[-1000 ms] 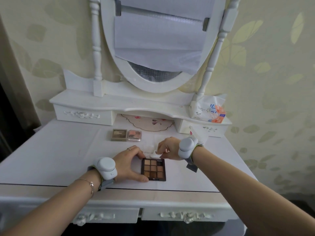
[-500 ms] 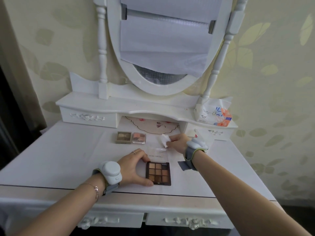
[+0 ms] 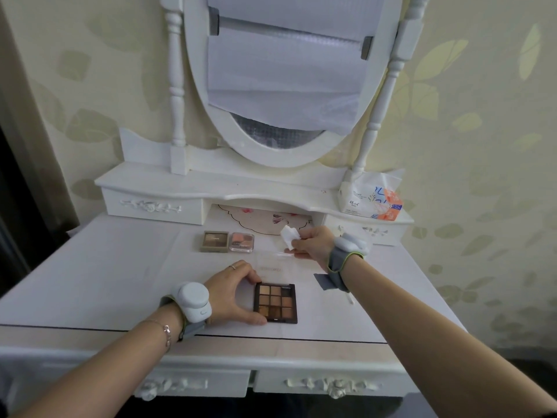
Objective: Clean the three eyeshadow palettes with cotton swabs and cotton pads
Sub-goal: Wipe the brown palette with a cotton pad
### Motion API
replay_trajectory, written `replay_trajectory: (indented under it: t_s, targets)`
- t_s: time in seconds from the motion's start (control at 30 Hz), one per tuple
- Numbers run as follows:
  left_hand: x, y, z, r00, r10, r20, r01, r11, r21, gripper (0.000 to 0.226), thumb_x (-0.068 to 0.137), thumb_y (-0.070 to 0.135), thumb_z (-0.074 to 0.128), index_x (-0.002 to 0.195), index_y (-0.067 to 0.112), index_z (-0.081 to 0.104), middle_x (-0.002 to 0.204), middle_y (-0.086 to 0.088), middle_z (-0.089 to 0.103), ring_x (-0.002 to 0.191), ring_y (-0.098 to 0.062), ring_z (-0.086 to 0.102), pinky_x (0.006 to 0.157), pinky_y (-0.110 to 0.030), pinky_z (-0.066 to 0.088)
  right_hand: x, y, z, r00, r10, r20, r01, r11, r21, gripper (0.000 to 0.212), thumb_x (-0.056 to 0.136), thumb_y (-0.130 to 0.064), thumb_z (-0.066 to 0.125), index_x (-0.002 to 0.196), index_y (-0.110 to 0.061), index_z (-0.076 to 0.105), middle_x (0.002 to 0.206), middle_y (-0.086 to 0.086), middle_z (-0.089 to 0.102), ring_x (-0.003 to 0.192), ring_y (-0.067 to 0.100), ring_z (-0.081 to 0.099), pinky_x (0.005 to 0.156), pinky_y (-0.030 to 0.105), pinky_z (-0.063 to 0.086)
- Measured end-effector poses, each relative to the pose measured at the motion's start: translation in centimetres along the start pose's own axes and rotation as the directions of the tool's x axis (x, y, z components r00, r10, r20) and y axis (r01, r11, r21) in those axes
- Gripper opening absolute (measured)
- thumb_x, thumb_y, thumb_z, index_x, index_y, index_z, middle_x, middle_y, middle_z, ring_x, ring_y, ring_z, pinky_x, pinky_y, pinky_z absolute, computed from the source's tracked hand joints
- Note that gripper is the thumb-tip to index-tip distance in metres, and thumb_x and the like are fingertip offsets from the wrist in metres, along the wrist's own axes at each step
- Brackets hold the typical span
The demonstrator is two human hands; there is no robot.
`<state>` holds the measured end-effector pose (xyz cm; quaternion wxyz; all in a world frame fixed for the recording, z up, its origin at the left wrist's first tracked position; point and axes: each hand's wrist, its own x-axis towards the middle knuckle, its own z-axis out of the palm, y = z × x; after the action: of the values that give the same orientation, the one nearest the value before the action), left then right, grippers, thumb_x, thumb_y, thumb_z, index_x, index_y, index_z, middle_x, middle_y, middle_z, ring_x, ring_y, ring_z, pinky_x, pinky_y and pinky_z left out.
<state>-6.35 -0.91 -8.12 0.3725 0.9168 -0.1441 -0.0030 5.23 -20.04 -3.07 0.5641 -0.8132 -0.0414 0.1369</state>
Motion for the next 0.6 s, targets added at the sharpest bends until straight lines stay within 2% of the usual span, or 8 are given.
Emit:
replay_trajectory:
  t_s: [0.1,0.23,0.37,0.6]
  targets:
    - [0.0,0.0,0.0,1.0,0.005,-0.005,-0.005,1.0,0.002,0.07,0.035,0.073,0.07,0.09,0.043,0.041,0.107,0.015,0.05,0.101,0.0,0.049,0.085,-0.004,0.033,-0.3,0.4,0.2,1.0,-0.021,-0.011,0.021,1.0,-0.02,0.027,0.087,0.009,0.053,0.113,0.008,0.061,0.093,0.015,0.062,0.057,0.002,0.064,0.065,0.017,0.053]
    - [0.0,0.1,-0.2,1.0,-0.003,0.012,0.003,1.0,-0.001,0.077,0.029,0.079,0.068,0.091,0.043,0.04,0.108,0.016,0.049,0.103,0.0,0.048,0.089,-0.012,0.036,-0.7,1.2,0.5,0.998,-0.06,-0.029,0.059,0.998,-0.021,0.029,0.088,0.006,0.053,0.116,0.007,0.06,0.092,0.015,0.063,0.07,0.011,0.061,0.072,0.019,0.052]
    - [0.1,0.0,-0.2,1.0,0.007,0.003,-0.006,1.0,-0.017,0.082,0.026,0.092,0.054,0.091,0.043,0.041,0.108,0.019,0.049,0.101,0.005,0.047,0.083,-0.002,0.032,-0.9,1.8,0.2,0.995,-0.086,-0.042,0.085,0.996,-0.012,0.029,0.088,0.005,0.054,0.115,0.005,0.062,0.09,0.012,0.065,0.087,0.021,0.061,0.086,0.027,0.052]
    - [0.1,-0.3,-0.1,1.0,0.027,-0.011,-0.027,1.0,-0.006,0.081,0.029,0.091,0.056,0.092,0.043,0.042,0.108,0.018,0.048,0.103,0.003,0.048,0.087,-0.009,0.036,-1.8,2.7,0.0,0.994,-0.1,-0.051,0.095,0.99,-0.1,0.026,0.087,0.004,0.054,0.11,0.001,0.066,0.087,0.012,0.066,0.082,0.019,0.06,0.09,0.033,0.053]
